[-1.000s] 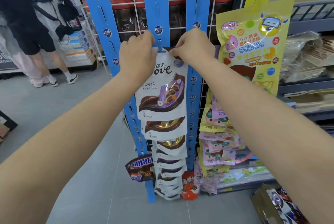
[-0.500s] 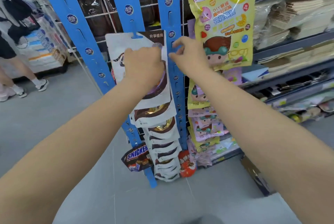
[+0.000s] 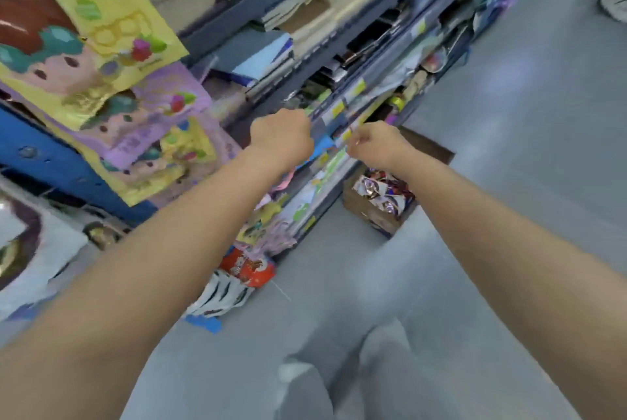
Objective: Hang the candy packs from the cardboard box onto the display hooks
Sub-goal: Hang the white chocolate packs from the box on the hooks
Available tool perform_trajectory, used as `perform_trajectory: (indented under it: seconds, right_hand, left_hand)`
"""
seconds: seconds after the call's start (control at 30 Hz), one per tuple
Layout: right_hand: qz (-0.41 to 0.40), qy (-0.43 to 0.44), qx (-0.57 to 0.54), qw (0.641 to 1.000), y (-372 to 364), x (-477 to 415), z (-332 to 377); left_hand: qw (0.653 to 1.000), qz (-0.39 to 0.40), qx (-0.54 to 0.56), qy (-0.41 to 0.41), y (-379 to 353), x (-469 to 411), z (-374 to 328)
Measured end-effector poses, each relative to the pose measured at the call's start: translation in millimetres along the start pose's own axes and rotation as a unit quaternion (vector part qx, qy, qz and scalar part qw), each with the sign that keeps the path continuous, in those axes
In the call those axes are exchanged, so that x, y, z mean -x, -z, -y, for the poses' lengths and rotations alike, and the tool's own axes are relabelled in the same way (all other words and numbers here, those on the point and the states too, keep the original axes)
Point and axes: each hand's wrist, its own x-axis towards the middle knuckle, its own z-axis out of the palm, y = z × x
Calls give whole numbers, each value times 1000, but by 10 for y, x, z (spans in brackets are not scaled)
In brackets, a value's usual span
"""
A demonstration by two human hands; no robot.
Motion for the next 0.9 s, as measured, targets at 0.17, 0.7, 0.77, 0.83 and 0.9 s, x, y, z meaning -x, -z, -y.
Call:
perform_trajectory:
  seconds: [0.17,0.7,0.77,0.83,0.9]
  right_hand:
    - [-30,-85,-16,996,557,-426,-1324]
    - [69,-211,13,975,485,-2986,-3666]
    - [97,-214,14,972,286,-3317,-3904]
    - [127,-215,26,968,48,-3648,-4153]
    - [147,-207,54,966,-198,-3919,-4371]
  left_hand:
    - [994,101,11,-32,-555,-957,-1059]
    - [964,262,1,-56,-2905,-3753,-1821]
    - [959,280,31,-34,-3280,-3933,-1749]
    - [951,301,71,-1,-3716,-4099,-1666]
    - [942,318,104,23,-4104,-4229,-1598]
